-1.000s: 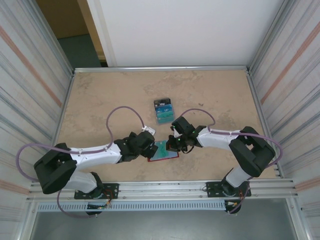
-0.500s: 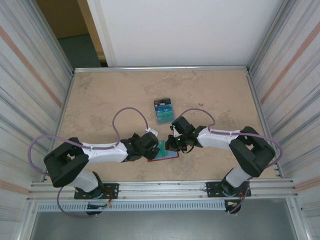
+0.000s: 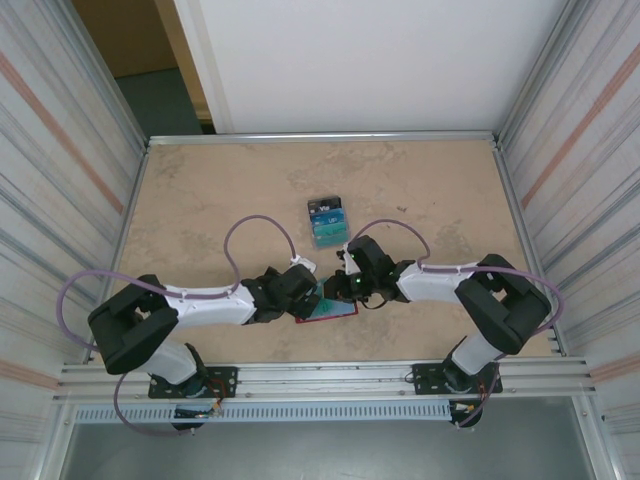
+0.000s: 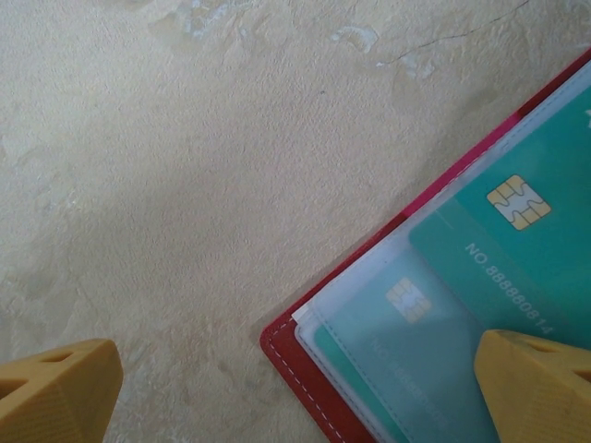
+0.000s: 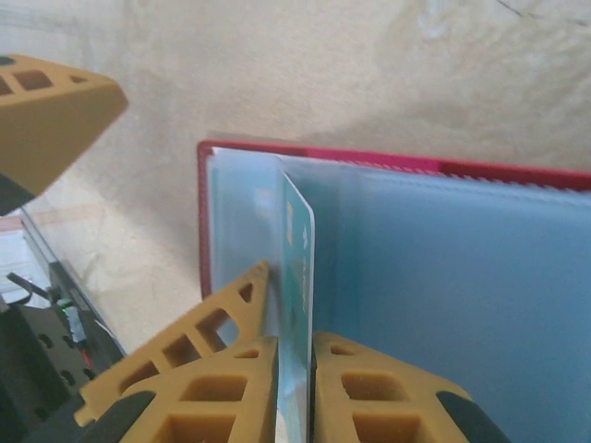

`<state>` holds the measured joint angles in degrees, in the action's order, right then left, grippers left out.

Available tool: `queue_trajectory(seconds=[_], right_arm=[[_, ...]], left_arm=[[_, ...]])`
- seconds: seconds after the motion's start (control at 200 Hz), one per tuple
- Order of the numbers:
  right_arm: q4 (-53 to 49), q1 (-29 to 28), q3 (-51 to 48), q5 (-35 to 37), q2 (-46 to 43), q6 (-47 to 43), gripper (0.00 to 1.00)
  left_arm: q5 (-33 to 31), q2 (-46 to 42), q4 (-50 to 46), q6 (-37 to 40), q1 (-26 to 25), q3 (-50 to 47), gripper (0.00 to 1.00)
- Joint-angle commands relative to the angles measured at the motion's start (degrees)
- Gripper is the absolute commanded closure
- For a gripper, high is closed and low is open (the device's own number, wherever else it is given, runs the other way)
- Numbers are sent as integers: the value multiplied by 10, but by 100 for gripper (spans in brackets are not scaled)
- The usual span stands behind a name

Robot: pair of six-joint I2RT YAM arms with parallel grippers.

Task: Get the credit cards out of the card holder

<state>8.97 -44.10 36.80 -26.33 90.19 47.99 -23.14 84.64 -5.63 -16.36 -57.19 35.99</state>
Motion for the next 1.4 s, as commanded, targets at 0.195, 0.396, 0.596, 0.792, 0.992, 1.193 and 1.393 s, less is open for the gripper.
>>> queue_trajectory(seconds=[0.195,0.396,0.596,0.792,0.992,1.193,1.393], right_arm=[[-9,4,-2,19,0,-9,97],[-133,5,20,96,-48,-47,100],[-193,2,39,120,-96,-79,100],[-220,-6,59,132,-144,-115,100],[-248,-21,82,162,-203,-175,100],[-257,-48,99,183,-256,-294,100],[-265,-59,125,157,-273,-410,100]], left_arm=[[-7,-6,-30,0,-5,-8,1],[-21,-20,-35,0,-5,-9,1],[-30,-49,-47,-3,-5,-5,1],[-41,-93,-54,-5,-5,10,1],[-77,-156,-57,-3,-5,17,1],[-51,-242,-15,74,13,8,1],[140,-330,45,197,76,-10,7]])
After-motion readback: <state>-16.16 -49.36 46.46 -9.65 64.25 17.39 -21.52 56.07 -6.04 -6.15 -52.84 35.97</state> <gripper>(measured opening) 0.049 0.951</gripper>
